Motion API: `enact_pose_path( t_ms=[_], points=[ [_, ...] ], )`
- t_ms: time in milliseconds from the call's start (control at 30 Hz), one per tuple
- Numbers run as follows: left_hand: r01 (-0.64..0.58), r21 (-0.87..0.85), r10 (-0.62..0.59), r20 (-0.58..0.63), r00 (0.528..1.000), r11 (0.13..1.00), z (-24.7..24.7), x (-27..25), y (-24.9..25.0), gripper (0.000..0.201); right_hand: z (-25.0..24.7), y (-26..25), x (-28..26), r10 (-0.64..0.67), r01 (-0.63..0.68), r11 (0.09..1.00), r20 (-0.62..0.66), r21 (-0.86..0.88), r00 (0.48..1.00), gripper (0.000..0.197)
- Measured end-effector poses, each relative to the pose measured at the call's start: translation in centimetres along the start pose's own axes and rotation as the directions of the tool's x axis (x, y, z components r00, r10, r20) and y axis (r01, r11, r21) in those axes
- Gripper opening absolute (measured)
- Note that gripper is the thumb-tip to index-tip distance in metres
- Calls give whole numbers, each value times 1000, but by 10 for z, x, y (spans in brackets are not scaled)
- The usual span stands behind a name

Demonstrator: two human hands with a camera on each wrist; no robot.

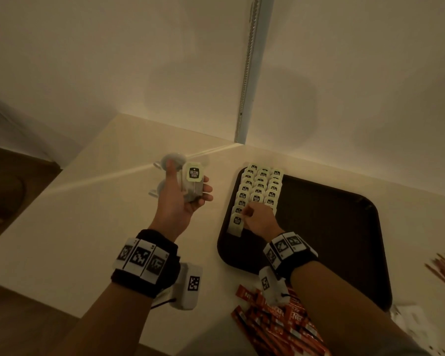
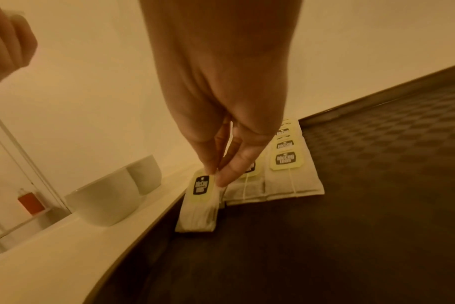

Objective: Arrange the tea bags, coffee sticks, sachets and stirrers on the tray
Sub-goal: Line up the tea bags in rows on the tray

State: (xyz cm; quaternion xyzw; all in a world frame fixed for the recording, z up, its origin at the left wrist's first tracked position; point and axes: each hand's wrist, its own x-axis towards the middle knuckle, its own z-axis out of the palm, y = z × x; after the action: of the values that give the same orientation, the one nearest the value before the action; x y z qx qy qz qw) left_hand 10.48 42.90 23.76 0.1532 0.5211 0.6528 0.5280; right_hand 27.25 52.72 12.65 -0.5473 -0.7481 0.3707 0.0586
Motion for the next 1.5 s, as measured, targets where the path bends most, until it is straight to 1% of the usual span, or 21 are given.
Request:
enact_pose_path(
  t_ms=[167,233,267,300,367,400,433,500,567,667,700,767,833,900,933,967,1033,1133,1267,1400,1500],
  points=[
    [9,5,-9,14,1000,1000,0,1,0,76,-1,0,5,12,-13,1000,-15,-21,1000,14],
    [20,7,-20,22,1000,1000,1,1,-2,76,-7,-9,5,3,0,999,-82,34,997,15],
    [27,9,-28,25,999,1000,1,2,-2,76,-14,-19,3,-22,36,994,-137,100,990,16],
    [33,14,-33,26,999,999,3,2,-3,75,-22,-32,-1,-67,102,976,-184,190,981,19],
    [35,26,-35,32,999,999,8,2,-3,73,-46,-66,-16,-224,295,887,-228,355,948,21],
    [26,30,-28,39,999,999,11,2,-4,71,-57,-82,-23,-318,386,838,-228,385,920,20],
    [13,35,-15,49,999,999,15,1,-4,69,-67,-95,-29,-398,449,807,-209,384,893,20],
    [-13,54,8,90,996,998,24,-1,-4,66,-80,-113,-34,-495,517,786,-156,340,855,20],
    [-29,53,21,150,989,998,30,-3,-3,66,-87,-123,-34,-531,553,780,-159,291,832,14],
    [-60,43,49,224,973,997,31,-5,-2,62,-104,-132,-36,-535,584,764,-237,275,811,7],
    [-98,62,80,237,968,993,30,-5,-2,55,-112,-136,-39,-547,602,752,-255,270,797,6],
    [-191,77,166,256,952,978,29,-6,-1,33,-127,-144,-46,-593,650,721,-273,240,758,5],
    [-264,53,244,246,938,963,33,-8,1,24,-142,-156,-55,-644,694,693,-267,193,717,6],
    [-308,58,287,236,928,950,39,-10,5,9,-153,-167,-63,-673,716,683,-254,148,695,7],
    [-314,51,293,239,926,948,43,-12,7,5,-157,-172,-66,-679,719,683,-250,130,691,6],
    [-309,28,293,247,924,951,46,-14,9,5,-161,-176,-69,-683,721,683,-248,113,687,5],
    [-304,-30,301,266,916,952,53,-16,12,10,-168,-181,-73,-689,722,687,-243,80,682,4],
    [-276,-74,286,255,924,958,61,-19,16,6,-173,-184,-78,-688,717,696,-244,47,684,3],
    [-289,-101,305,234,923,952,65,-22,17,3,-175,-184,-80,-673,705,707,-249,60,697,3],
    [-313,-96,328,253,910,945,65,-24,18,7,-176,-181,-80,-662,689,721,-226,71,715,4],
    [-324,-88,336,264,904,942,65,-25,18,16,-175,-181,-80,-663,688,723,-218,62,716,6]
  ],
)
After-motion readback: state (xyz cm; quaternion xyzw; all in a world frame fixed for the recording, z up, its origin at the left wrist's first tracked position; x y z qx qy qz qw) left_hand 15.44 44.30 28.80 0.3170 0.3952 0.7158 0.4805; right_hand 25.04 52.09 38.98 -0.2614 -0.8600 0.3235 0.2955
